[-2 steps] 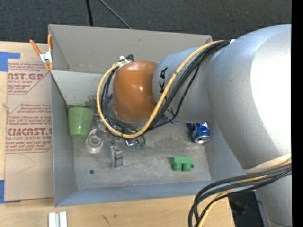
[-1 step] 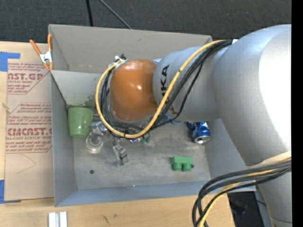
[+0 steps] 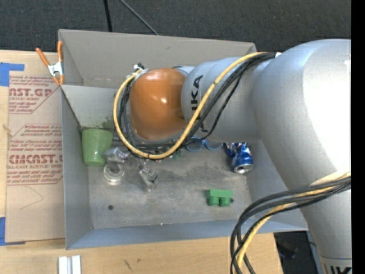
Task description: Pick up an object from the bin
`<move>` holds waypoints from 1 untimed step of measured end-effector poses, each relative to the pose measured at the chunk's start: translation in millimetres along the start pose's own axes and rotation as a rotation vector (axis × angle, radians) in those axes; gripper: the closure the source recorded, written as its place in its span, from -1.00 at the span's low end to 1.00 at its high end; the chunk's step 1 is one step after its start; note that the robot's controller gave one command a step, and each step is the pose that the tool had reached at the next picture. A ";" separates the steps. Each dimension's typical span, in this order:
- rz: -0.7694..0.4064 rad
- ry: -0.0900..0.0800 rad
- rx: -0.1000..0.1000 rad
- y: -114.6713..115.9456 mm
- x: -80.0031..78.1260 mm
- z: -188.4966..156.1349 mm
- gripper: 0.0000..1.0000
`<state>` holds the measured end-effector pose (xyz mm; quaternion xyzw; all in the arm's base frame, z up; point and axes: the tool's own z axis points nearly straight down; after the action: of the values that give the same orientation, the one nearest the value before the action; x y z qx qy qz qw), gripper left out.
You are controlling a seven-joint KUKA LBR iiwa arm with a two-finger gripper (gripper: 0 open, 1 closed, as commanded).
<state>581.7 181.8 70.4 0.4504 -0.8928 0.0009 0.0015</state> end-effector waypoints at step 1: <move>-0.338 -0.008 0.001 35.2 10.6 -0.1 -1.00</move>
Offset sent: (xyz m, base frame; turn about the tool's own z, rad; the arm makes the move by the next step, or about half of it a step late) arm -0.0350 0.0110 -0.0004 -0.3395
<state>547.0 194.2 70.5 0.5940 -0.8044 -0.0006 -0.0022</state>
